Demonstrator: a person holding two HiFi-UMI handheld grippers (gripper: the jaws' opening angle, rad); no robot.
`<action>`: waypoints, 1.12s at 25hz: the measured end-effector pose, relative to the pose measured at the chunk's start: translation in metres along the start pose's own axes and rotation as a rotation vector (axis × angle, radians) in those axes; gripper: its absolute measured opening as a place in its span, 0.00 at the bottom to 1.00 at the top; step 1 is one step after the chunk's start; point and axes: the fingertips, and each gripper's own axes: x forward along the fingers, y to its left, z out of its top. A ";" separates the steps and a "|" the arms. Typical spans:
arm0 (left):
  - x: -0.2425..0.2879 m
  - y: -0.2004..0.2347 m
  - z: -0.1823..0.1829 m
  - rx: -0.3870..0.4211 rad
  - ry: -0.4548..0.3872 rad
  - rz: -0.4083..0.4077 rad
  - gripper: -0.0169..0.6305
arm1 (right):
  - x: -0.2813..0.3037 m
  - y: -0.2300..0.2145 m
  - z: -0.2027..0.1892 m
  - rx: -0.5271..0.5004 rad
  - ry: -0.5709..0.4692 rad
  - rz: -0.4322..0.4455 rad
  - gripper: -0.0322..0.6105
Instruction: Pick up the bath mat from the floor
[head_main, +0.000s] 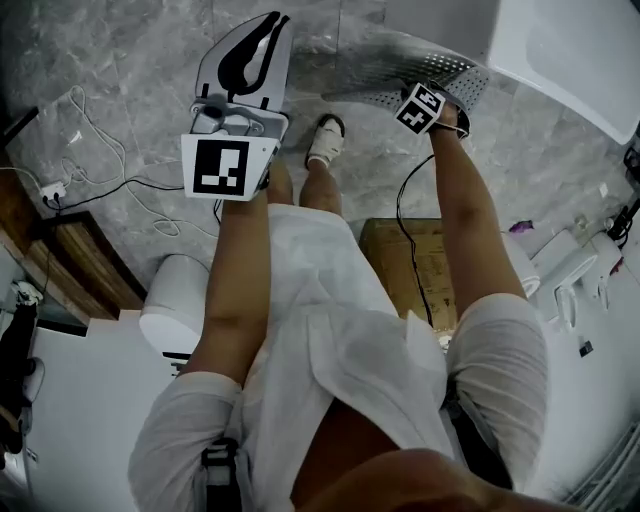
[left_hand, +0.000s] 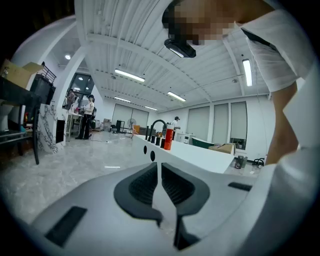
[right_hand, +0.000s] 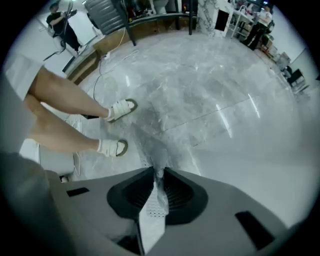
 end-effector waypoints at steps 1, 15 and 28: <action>-0.006 0.001 0.012 -0.003 -0.005 0.006 0.07 | -0.015 0.001 0.008 0.020 -0.019 -0.006 0.17; -0.087 0.023 0.155 -0.015 -0.084 0.055 0.07 | -0.239 0.011 0.133 0.258 -0.334 -0.063 0.16; -0.160 0.086 0.260 0.063 -0.152 0.110 0.07 | -0.439 0.031 0.240 0.543 -0.728 -0.033 0.13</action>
